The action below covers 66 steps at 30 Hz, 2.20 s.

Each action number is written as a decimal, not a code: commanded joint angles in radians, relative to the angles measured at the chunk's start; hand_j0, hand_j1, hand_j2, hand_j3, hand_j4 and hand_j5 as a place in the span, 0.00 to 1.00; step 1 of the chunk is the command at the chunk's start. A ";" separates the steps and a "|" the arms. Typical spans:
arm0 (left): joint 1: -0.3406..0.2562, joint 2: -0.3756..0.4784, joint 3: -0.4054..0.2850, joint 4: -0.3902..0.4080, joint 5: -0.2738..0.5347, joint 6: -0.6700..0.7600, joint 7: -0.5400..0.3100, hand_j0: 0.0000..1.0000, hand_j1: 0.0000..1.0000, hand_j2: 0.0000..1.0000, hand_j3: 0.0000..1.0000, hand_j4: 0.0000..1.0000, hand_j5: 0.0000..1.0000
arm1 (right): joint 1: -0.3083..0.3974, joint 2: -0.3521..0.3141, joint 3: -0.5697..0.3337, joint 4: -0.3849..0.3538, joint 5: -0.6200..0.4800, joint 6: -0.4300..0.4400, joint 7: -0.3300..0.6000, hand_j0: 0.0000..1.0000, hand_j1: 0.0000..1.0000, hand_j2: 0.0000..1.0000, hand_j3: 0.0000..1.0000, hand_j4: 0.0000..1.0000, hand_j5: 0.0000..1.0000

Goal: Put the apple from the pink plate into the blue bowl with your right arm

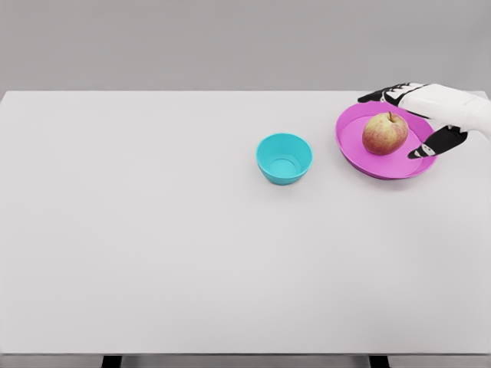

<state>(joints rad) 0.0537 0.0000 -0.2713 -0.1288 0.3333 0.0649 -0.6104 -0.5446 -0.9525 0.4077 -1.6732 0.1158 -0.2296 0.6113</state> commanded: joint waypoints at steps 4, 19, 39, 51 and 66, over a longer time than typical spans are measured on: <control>0.000 0.000 0.000 0.000 0.001 0.001 0.000 1.00 1.00 1.00 1.00 1.00 1.00 | -0.029 0.060 0.006 0.168 0.106 -0.004 0.000 1.00 1.00 1.00 1.00 1.00 1.00; 0.000 0.000 0.000 0.000 0.001 0.001 0.000 1.00 1.00 1.00 1.00 1.00 1.00 | -0.249 0.225 0.221 0.578 0.211 -0.203 0.000 1.00 1.00 1.00 1.00 1.00 1.00; 0.000 0.000 0.000 0.000 0.001 0.001 0.000 1.00 1.00 1.00 1.00 1.00 1.00 | -0.354 0.325 0.246 0.876 0.285 -0.326 0.000 1.00 1.00 1.00 1.00 1.00 1.00; 0.000 0.000 0.000 0.000 0.001 0.001 0.000 1.00 1.00 1.00 1.00 1.00 1.00 | -0.385 0.393 0.240 0.940 0.347 -0.332 0.000 1.00 1.00 1.00 1.00 1.00 1.00; 0.000 0.000 0.000 0.000 0.001 0.000 0.000 1.00 1.00 1.00 1.00 1.00 1.00 | -0.382 0.391 0.233 0.958 0.390 -0.361 0.000 0.56 0.56 0.56 0.56 0.56 0.56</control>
<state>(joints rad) 0.0537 0.0000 -0.2711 -0.1287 0.3332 0.0647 -0.6105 -0.9265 -0.5628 0.6254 -0.7208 0.4674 -0.5709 0.6137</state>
